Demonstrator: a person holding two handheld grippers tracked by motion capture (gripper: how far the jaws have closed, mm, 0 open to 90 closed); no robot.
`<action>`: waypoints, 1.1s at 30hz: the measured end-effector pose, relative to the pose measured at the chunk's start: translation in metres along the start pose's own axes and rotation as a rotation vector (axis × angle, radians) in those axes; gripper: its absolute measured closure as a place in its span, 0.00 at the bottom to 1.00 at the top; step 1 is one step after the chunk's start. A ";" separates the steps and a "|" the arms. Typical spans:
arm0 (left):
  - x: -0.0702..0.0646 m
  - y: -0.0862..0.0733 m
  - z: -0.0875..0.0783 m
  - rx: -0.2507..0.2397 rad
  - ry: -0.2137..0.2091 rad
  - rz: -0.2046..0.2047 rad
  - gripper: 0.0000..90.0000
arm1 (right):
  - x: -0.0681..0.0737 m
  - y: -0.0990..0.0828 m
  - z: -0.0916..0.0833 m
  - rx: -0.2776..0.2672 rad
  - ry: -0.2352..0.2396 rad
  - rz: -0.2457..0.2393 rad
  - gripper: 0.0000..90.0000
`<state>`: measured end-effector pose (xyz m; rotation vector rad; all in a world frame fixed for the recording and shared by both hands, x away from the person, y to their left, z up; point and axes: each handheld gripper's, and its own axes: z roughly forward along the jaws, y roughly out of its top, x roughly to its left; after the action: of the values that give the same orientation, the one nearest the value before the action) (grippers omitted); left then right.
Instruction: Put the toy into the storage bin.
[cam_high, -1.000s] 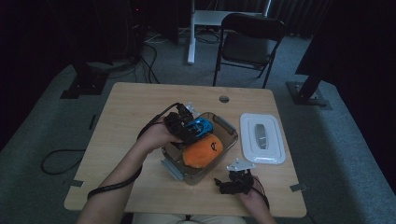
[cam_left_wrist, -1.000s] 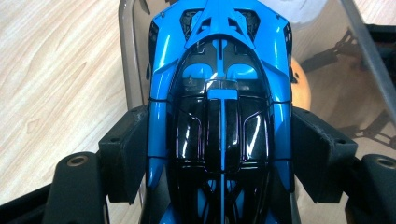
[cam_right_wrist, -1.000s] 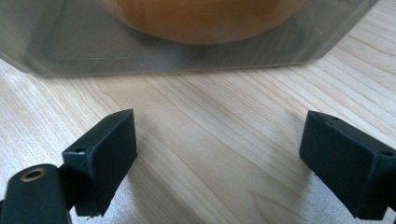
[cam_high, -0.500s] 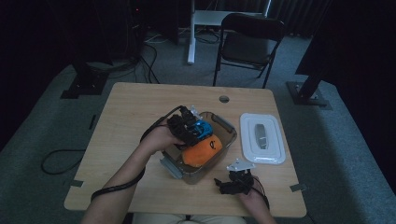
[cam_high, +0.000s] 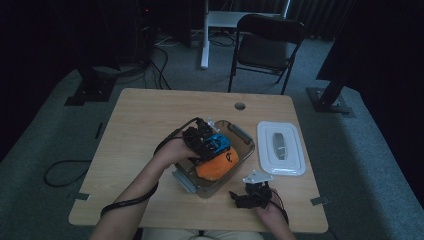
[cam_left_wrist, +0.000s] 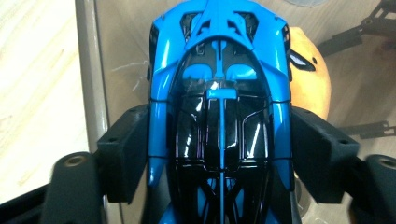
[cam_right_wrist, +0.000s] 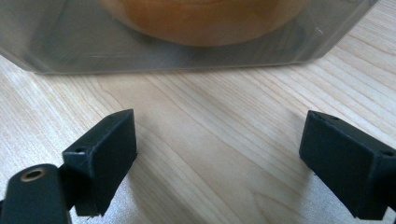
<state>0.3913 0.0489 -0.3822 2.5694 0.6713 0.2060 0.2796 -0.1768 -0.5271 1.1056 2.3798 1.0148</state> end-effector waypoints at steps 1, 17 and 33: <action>0.000 0.000 -0.004 -0.016 -0.005 -0.006 0.21 | 0.000 0.000 0.000 0.000 0.000 0.000 0.12; 0.021 -0.026 -0.033 -0.113 0.066 -0.052 0.03 | 0.000 0.000 0.000 0.000 0.000 0.000 0.12; 0.069 -0.078 -0.041 -0.186 0.121 -0.200 0.03 | -0.003 0.001 -0.004 0.001 0.000 0.003 0.12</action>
<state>0.4077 0.1598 -0.3820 2.3092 0.9037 0.3427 0.2797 -0.1806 -0.5240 1.1102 2.3788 1.0150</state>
